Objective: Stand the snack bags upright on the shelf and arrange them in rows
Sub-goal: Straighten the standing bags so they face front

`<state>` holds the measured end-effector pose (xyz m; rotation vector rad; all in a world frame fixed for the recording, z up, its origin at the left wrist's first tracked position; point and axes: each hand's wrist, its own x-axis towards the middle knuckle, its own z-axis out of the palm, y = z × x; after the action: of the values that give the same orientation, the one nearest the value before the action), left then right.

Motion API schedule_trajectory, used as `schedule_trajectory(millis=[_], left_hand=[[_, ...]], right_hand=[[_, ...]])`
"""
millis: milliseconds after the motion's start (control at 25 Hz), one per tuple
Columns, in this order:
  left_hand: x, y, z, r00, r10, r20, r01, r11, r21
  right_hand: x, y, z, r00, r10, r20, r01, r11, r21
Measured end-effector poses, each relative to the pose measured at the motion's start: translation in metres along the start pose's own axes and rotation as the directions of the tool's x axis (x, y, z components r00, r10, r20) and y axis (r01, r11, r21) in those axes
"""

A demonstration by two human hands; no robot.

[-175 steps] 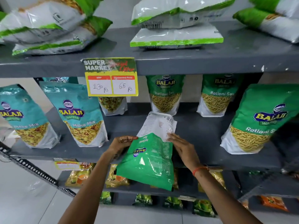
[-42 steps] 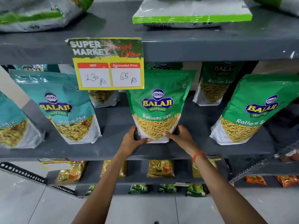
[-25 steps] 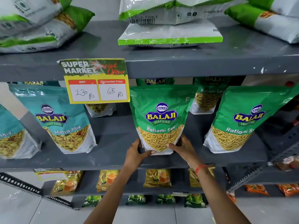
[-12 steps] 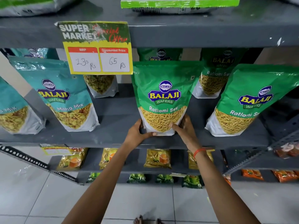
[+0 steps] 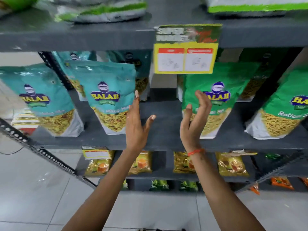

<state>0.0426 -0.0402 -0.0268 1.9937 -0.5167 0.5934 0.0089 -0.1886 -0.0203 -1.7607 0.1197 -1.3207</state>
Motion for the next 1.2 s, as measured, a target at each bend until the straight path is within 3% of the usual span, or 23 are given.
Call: schedule_trajectory(millis=[80, 200, 320, 400, 520, 680, 1200], left_hand=[[0.005, -0.026, -0.033, 0.997, 0.002, -0.078, 0.003, 0.998, 0.066], [0.009, -0.082, -0.078, 0.988, -0.096, -0.118, 0.108, 0.989, 0.103], [0.011, -0.127, -0.1, 0.954, -0.293, 0.071, 0.299, 0.95, -0.095], [0.011, -0.155, -0.106, 0.87, -0.392, 0.299, 0.461, 0.861, -0.213], [0.012, -0.186, -0.11, 0.729, -0.468, 0.499, 0.625, 0.752, -0.207], [0.012, -0.182, -0.105, 0.705, -0.545, 0.454, 0.648, 0.755, -0.101], [-0.012, -0.162, -0.076, 0.714, -0.56, 0.42, 0.66, 0.739, -0.137]], right_hand=[[-0.018, -0.015, 0.036, 0.997, 0.045, 0.065, -0.048, 0.998, 0.037], [-0.05, -0.031, 0.092, 0.929, 0.256, 0.269, -0.306, 0.937, 0.165], [-0.077, -0.024, 0.125, 0.711, 0.438, 0.551, -0.588, 0.799, 0.123], [-0.088, -0.007, 0.134, 0.556, 0.532, 0.639, -0.671, 0.741, -0.034], [-0.091, 0.018, 0.134, 0.456, 0.573, 0.681, -0.695, 0.707, -0.13], [-0.086, 0.028, 0.121, 0.441, 0.575, 0.689, -0.697, 0.703, -0.14], [-0.085, 0.045, 0.091, 0.454, 0.568, 0.687, -0.737, 0.673, -0.07]])
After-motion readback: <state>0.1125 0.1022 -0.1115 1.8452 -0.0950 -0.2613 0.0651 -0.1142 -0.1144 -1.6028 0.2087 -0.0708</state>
